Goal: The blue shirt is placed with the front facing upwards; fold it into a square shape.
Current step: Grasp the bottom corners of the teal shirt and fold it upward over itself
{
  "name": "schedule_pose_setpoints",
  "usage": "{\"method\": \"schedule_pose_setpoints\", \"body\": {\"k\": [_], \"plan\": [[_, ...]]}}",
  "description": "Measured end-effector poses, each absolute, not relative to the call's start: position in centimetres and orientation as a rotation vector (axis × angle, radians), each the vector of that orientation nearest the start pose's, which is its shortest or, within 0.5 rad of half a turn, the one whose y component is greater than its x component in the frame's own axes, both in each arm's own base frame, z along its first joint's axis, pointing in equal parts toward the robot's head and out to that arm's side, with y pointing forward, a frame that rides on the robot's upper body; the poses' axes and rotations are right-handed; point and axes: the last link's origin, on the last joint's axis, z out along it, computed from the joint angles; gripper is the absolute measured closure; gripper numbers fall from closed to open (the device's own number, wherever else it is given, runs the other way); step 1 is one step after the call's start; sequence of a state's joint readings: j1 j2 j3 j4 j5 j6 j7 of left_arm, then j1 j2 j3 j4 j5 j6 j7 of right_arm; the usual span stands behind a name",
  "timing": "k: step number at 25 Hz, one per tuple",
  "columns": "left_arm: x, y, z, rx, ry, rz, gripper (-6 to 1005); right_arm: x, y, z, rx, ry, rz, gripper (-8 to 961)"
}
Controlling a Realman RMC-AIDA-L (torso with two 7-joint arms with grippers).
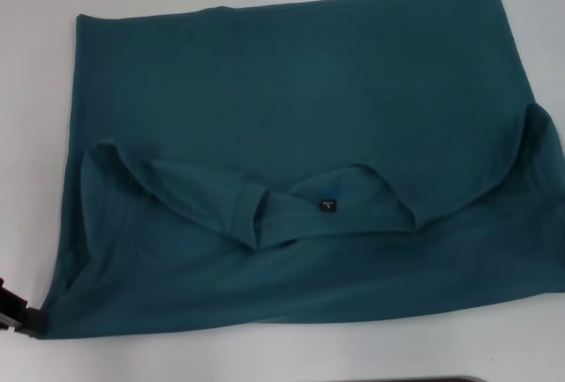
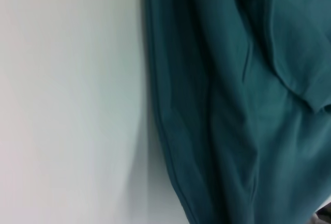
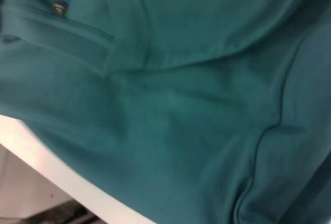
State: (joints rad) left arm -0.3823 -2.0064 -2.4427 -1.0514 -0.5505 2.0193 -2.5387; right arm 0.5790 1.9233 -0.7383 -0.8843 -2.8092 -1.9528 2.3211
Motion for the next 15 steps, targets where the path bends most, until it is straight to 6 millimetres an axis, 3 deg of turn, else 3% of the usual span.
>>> {"method": "schedule_pose_setpoints", "body": {"k": [15], "plan": [[-32.28,23.63,7.1,-2.296,-2.201,0.198,977,31.87,28.19,8.54,-2.526,1.843,-0.516,905]]}}
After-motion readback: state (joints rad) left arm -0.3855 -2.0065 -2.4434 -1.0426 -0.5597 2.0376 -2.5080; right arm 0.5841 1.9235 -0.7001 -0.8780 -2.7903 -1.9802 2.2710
